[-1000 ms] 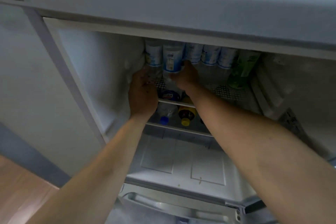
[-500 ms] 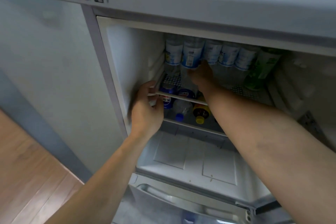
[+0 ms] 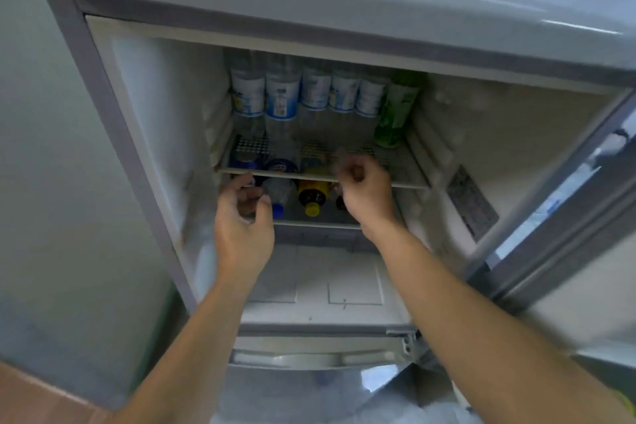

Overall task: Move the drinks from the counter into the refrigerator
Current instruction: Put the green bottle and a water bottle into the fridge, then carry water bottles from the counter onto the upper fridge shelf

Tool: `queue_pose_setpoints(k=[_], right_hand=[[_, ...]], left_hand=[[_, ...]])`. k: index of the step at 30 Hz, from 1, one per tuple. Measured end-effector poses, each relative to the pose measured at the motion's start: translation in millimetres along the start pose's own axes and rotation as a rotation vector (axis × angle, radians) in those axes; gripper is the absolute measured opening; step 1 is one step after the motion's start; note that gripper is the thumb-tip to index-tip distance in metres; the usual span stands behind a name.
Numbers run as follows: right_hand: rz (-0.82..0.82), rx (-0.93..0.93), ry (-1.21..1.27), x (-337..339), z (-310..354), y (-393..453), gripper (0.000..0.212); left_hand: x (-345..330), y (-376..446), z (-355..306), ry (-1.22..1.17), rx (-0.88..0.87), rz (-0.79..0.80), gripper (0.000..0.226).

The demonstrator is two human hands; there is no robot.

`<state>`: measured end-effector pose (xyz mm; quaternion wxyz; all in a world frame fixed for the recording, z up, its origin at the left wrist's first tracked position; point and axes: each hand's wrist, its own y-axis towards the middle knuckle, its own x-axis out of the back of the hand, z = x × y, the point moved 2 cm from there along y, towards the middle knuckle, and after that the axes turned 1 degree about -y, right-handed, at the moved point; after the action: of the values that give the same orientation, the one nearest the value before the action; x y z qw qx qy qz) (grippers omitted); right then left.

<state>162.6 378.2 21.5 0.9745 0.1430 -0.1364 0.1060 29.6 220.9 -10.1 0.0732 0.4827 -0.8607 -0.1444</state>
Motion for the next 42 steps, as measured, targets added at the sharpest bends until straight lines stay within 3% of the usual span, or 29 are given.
queue_pose_setpoints(k=[10, 17, 24, 33, 36, 42], right_hand=[[-0.036, -0.191, 0.034, 122.8, -34.7, -122.9, 0.011], [-0.201, -0.167, 0.028, 225.0, -65.7, -227.3, 0.018], [-0.404, -0.282, -0.019, 326.5, -105.3, -331.0, 0.015], [-0.769, -0.75, 0.086, 426.9, -179.8, -513.5, 0.016], [-0.876, -0.931, 0.126, 434.3, -205.4, -582.0, 0.018], [-1.05, -1.181, 0.179, 428.1, -238.6, -681.1, 0.019]], left_hand=[[-66.0, -90.5, -27.7, -0.001, 0.028, 0.325, 0.038], [-114.2, -200.7, -50.9, -0.02, 0.053, 0.523, 0.035], [-138.5, -321.1, -61.9, -0.037, 0.027, 0.731, 0.031], [-141.9, -454.6, 8.2, 0.18, 0.18, 1.177, 0.031], [-126.5, -480.8, 51.7, 0.375, 0.264, 1.328, 0.027], [-107.9, -495.1, 128.5, 0.745, 0.315, 1.456, 0.024]])
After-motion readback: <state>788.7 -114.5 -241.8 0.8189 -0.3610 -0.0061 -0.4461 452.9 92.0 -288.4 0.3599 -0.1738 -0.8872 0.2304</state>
